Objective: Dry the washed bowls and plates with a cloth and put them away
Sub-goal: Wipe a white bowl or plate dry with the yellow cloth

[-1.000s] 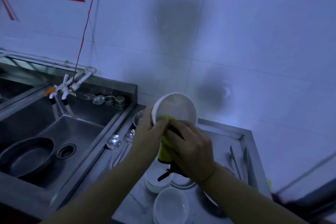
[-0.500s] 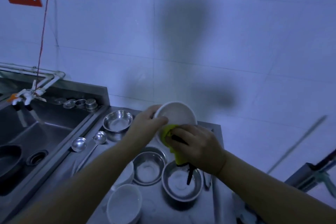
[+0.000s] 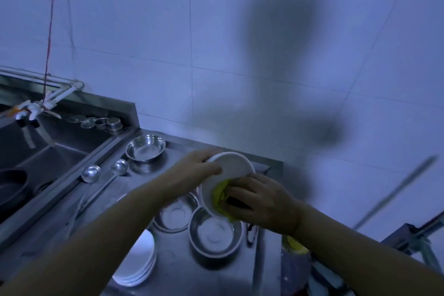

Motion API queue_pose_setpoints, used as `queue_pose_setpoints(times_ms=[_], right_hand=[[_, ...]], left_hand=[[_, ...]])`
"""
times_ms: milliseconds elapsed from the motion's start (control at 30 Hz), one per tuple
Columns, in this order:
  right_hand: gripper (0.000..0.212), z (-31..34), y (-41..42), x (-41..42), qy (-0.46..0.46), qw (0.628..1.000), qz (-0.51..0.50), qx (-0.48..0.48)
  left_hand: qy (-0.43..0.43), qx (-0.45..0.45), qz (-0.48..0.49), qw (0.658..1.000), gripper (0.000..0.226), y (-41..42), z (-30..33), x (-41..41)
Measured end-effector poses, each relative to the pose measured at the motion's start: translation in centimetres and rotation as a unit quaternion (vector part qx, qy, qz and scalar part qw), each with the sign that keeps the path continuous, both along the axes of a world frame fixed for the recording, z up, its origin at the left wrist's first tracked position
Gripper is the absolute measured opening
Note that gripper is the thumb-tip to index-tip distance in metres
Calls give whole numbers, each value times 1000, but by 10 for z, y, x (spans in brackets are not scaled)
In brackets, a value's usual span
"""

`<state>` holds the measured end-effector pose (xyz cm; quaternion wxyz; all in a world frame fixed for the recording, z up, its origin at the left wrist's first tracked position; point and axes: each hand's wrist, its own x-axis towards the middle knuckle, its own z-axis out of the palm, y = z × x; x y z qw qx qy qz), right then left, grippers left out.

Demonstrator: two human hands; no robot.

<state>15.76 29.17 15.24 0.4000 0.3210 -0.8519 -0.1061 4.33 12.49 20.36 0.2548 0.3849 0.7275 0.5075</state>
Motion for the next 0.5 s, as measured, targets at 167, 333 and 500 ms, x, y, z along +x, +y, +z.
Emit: queue_pose_setpoints(times_ms=[167, 333, 500], right_hand=[[13, -8, -14, -5, 42, 982, -120, -139], [18, -19, -28, -6, 36, 978, -103, -175], [11, -8, 4, -2, 4, 999, -4, -40]], left_hand=[[-57, 144, 183, 971, 25, 17, -33, 31], [5, 174, 220, 960, 18, 21, -37, 32], [60, 31, 71, 995, 31, 6, -21, 7]])
